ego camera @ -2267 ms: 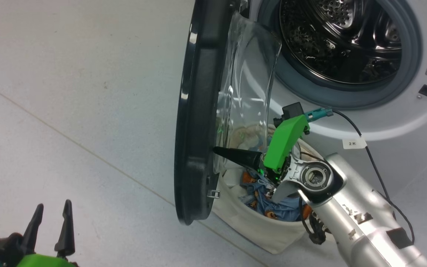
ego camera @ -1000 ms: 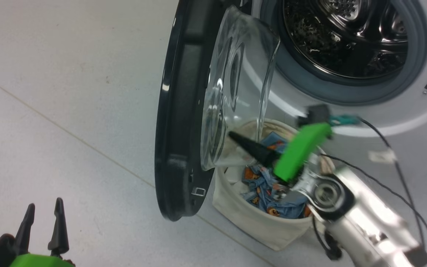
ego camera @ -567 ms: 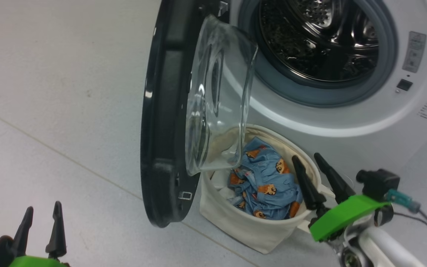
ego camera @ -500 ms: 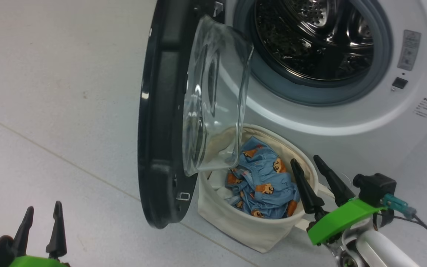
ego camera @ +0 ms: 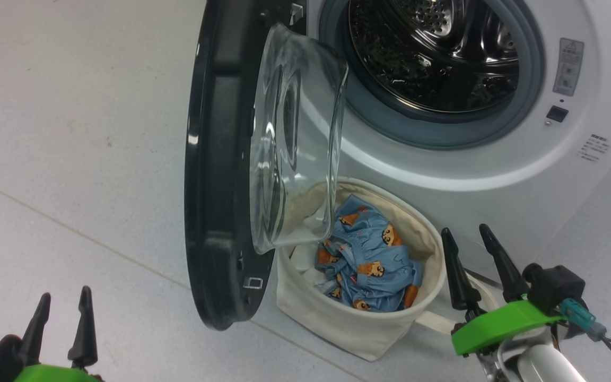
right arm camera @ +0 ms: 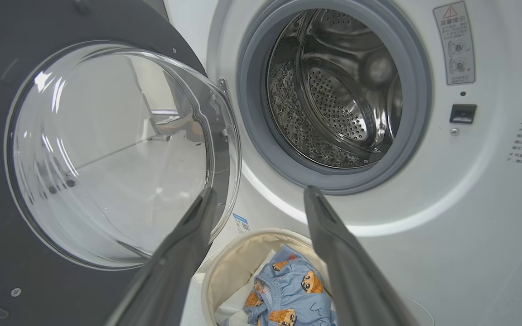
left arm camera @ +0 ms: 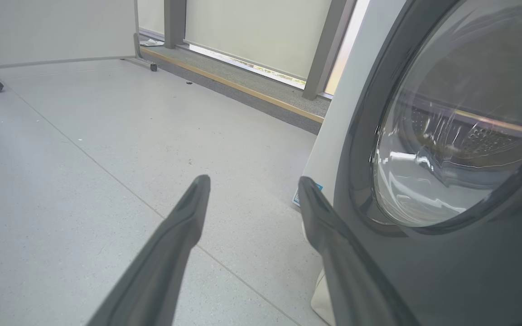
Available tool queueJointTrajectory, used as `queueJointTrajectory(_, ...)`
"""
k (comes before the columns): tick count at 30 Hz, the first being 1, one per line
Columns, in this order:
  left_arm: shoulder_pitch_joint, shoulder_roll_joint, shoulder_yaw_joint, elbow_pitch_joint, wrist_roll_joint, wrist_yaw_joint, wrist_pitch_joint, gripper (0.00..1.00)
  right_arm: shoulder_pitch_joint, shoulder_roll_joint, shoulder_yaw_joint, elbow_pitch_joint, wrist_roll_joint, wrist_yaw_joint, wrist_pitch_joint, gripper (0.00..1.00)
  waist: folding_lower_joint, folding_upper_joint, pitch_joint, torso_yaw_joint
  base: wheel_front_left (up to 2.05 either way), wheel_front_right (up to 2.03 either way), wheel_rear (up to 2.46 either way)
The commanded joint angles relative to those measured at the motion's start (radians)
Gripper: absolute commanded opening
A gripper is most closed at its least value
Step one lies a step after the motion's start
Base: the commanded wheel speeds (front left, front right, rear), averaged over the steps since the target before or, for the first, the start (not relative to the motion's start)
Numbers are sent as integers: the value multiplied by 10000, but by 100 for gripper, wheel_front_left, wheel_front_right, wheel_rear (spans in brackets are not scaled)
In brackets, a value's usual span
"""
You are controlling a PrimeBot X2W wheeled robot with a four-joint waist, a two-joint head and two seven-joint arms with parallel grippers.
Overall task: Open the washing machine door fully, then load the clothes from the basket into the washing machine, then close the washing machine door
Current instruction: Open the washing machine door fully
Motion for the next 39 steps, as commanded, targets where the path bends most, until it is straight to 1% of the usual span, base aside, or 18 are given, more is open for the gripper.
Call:
queueJointTrajectory(1,-480,301,318,-317,95,58,-120,100,-252,25,30,-211,-148,6,-126,100,0,-1,14,4,0,0,0)
queueJointTrajectory(15,-494,242,318,-388,147,96,-120,100,-382,135,135,80,-173,6,-127,100,0,-1,68,9,0,0,0)
queueJointTrajectory(29,-556,208,339,-394,24,45,-120,100,-433,267,179,186,-77,6,-127,100,0,-1,53,-53,0,0,0)
queueJointTrajectory(30,-573,192,349,-522,-7,25,-120,73,-436,274,183,192,-76,6,-127,100,0,-1,51,-61,0,0,0)
queueJointTrajectory(31,-564,175,341,-617,-30,5,-120,0,-440,279,180,198,-71,6,-127,100,0,-1,46,-66,0,0,0)
queueJointTrajectory(36,-601,20,393,-1408,-288,-85,-120,0,-456,320,158,215,-35,6,-128,100,0,-1,-6,-99,0,0,0)
queueJointTrajectory(39,-697,-111,445,-2435,-543,-131,-120,0,-443,332,128,194,5,6,-128,100,0,-1,-59,-106,0,0,0)
